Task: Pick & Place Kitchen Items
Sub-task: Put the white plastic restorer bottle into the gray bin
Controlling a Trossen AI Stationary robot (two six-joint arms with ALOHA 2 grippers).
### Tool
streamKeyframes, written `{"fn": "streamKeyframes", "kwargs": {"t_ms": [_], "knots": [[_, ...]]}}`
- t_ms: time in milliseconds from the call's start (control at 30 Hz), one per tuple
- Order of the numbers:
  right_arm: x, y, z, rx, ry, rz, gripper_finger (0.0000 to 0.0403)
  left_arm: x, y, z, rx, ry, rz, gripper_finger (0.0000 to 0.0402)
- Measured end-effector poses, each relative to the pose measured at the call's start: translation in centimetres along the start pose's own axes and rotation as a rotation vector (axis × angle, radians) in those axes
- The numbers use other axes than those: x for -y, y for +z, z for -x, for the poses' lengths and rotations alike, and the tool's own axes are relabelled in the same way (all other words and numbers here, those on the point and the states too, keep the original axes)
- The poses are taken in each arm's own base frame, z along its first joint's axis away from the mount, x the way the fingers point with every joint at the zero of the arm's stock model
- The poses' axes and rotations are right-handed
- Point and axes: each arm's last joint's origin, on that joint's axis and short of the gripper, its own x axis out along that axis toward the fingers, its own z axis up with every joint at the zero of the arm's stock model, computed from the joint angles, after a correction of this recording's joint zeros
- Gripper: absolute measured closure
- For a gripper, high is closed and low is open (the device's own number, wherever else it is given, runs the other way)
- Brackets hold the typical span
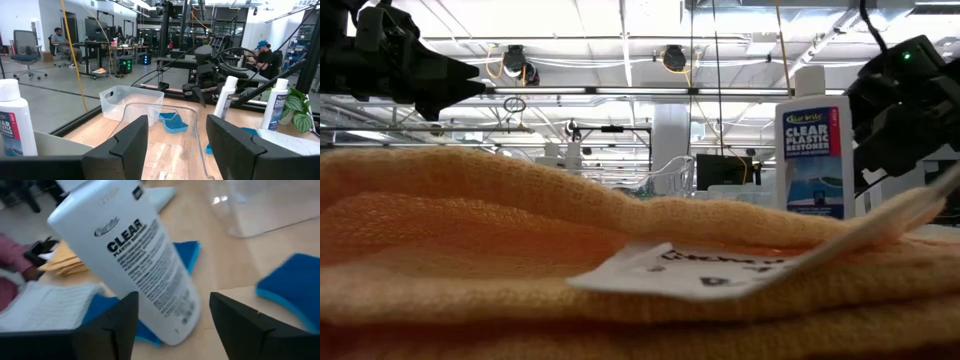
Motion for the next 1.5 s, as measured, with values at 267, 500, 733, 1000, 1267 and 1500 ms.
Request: {"fn": "streamKeyframes", "kwargs": {"t_ms": [267, 500, 733, 1000, 1267, 1500], "knots": [[-0.6, -0.2, -0.3, -0.017, 0.000, 0.010, 0.0175, 0.0, 0.0, 0.0, 0.000, 0.000, 0.000, 0.0194], [-1.9, 0.2, -0.7, 0.013, 0.129, 0.017, 0.0179, 0.0, 0.0, 0.0, 0.000, 0.000, 0.000, 0.0194], [-2.9, 0.2, -1.2, 0.048, -0.017, 0.106, 0.0179, 0.0, 0.0, 0.0, 0.000, 0.000, 0.000, 0.0194], [-3.6, 0.7, -1.3, 0.136, -0.132, 0.246, 0.0179, 0.0, 0.0, 0.0, 0.000, 0.000, 0.000, 0.0195], [-3.6, 1.0, -2.0, 0.014, -0.124, 0.269, 0.0179, 0.0, 0.0, 0.0, 0.000, 0.000, 0.000, 0.0194], [-3.8, 4.3, -3.9, -0.172, -0.209, 0.319, 0.0155, 0.0, 0.0, 0.0, 0.000, 0.000, 0.000, 0.0194]]}}
